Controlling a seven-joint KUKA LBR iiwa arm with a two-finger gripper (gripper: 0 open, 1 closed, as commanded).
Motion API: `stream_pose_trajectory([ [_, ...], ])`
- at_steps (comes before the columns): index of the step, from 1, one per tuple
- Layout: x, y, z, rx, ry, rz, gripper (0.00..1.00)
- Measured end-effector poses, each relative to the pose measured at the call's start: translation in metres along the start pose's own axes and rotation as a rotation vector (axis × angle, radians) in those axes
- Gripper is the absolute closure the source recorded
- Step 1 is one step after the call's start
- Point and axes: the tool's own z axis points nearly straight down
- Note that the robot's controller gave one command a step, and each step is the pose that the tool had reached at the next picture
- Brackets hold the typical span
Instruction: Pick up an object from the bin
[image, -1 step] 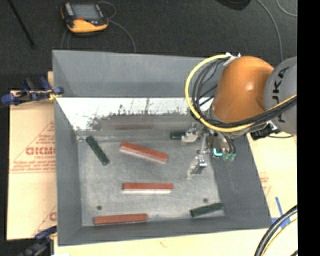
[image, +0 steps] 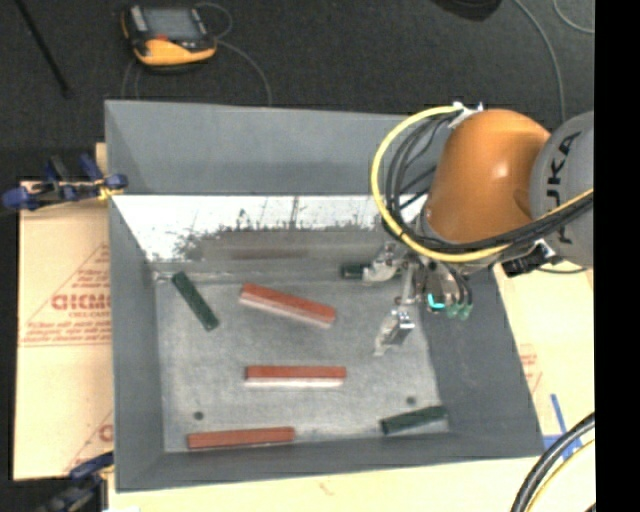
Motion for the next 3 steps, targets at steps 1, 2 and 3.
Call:
stream_pose_trajectory([
  [1, -0.008, 0.01, 0.046, -0.001, -0.008, 0.034, 0.0],
  [2, 0.019, 0.013, 0.136, -0.003, 0.002, 0.113, 1.0],
  [3, 0.019, 0.013, 0.136, -0.003, 0.002, 0.112, 1.0],
])
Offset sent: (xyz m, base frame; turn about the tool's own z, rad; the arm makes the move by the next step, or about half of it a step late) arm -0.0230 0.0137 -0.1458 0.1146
